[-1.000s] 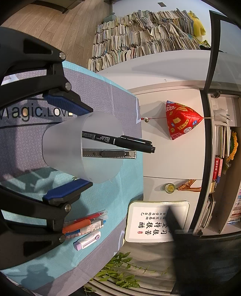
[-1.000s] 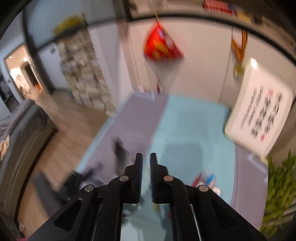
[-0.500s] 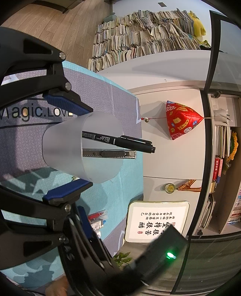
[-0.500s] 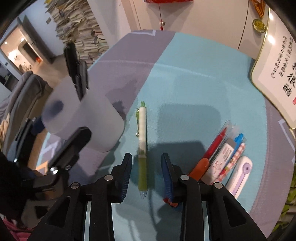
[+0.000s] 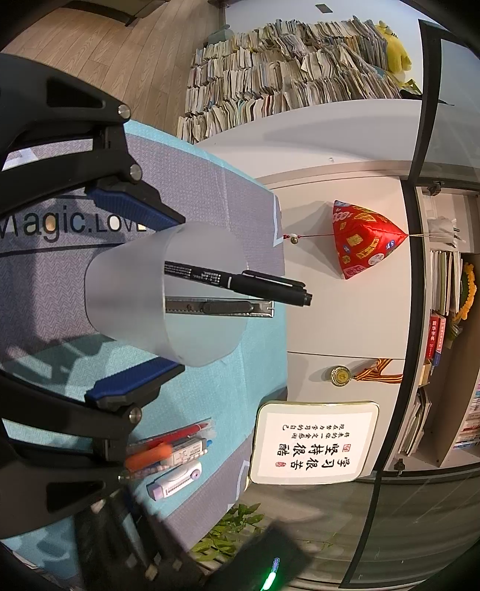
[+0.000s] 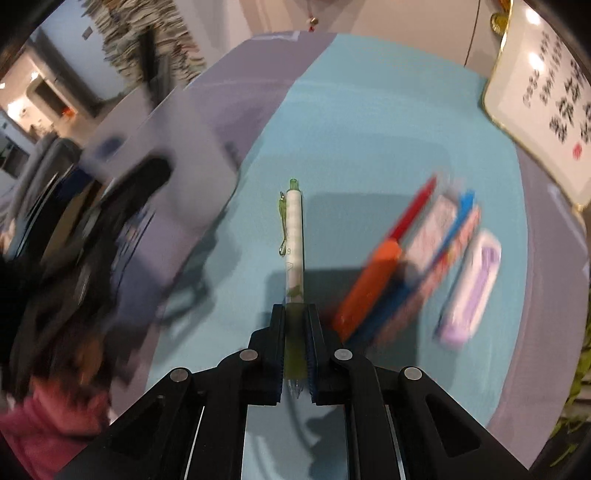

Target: Organize stationery

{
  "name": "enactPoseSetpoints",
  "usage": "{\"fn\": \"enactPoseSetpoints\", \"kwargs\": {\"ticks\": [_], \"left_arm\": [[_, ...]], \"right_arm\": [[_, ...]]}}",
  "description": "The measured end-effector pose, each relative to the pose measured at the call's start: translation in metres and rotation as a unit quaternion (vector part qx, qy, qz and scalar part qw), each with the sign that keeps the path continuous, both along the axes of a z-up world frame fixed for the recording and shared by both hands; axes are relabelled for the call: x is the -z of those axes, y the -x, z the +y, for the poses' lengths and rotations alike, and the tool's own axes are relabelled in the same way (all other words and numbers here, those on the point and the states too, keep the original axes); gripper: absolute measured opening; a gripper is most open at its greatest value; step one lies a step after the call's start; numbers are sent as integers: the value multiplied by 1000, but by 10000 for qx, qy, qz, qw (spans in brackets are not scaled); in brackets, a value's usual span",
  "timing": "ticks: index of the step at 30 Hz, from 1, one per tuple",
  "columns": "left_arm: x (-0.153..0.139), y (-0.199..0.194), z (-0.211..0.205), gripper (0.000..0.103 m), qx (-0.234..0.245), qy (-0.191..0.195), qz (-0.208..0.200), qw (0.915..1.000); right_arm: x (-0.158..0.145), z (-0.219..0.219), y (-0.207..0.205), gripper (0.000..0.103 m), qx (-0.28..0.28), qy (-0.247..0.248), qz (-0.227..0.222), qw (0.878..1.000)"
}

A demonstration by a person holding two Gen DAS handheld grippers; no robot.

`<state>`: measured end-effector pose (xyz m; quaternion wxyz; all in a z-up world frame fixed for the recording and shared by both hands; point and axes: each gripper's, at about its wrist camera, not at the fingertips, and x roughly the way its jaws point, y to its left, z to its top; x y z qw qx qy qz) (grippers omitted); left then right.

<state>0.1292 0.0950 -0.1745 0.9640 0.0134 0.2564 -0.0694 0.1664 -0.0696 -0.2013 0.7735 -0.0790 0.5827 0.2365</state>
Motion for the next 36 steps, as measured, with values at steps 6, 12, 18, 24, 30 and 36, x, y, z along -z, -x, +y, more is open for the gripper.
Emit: {"fn": "enactPoseSetpoints", "kwargs": {"ticks": [6, 12, 18, 24, 30, 36], "left_arm": [[0, 0, 0, 70, 0, -2, 0, 10000], [1, -1, 1, 70, 2, 13, 43, 10000], [2, -1, 0, 70, 3, 17, 84, 10000], [2, -2, 0, 70, 3, 9, 103, 9999], [2, -2, 0, 70, 2, 6, 107, 9999], [3, -3, -1, 70, 6, 20, 124, 9999]], "right_arm": [[5, -16, 44, 11, -329, 438, 185, 9983], [-9, -9, 37, 29, -337, 257, -419, 9982], [-7, -5, 19, 29, -308, 180, -562, 9978], [-5, 14, -2, 29, -469, 342, -518, 9970], [-1, 25, -5, 29, -662, 479, -539, 9952], [-3, 32, 16, 15, -679, 580, -644, 9939]]}}
